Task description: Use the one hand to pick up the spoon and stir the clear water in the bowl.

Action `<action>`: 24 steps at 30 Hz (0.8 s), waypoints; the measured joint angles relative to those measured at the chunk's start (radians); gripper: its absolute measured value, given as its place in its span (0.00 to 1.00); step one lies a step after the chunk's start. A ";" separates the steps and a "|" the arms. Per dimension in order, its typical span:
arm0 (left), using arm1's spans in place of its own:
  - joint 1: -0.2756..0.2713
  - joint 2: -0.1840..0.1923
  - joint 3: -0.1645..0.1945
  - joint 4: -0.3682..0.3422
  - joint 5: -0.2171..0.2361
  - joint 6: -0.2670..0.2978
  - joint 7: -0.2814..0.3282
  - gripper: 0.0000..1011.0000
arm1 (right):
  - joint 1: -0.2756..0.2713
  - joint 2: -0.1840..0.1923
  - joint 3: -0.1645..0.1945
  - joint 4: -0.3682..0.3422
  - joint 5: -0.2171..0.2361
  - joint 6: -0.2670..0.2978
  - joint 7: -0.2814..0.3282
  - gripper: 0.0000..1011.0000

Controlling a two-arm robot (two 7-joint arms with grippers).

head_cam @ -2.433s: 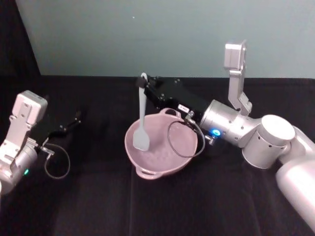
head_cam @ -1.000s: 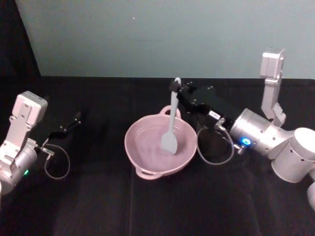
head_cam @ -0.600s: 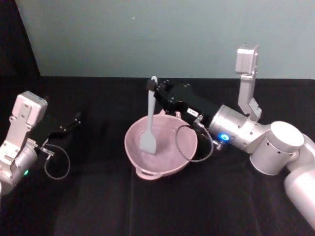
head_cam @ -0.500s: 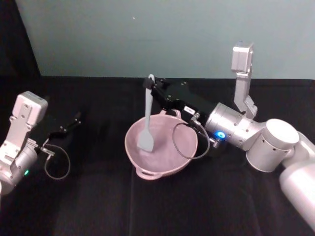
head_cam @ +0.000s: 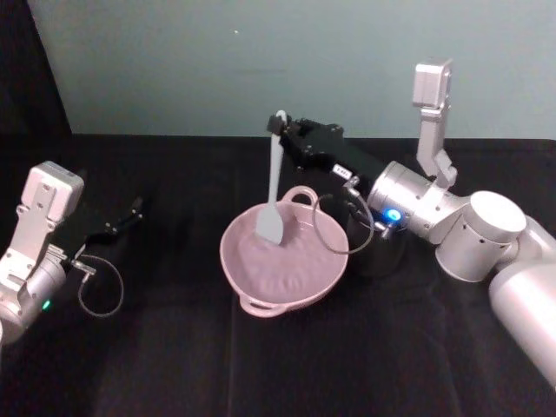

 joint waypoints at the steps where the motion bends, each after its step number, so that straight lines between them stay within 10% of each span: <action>1: 0.000 0.000 0.000 0.000 0.000 0.000 0.000 1.00 | -0.001 0.004 0.005 -0.002 0.000 0.000 -0.003 0.11; 24: 0.000 0.000 0.000 0.000 0.000 0.000 0.000 1.00 | -0.160 0.147 0.065 -0.250 0.018 0.074 -0.070 0.11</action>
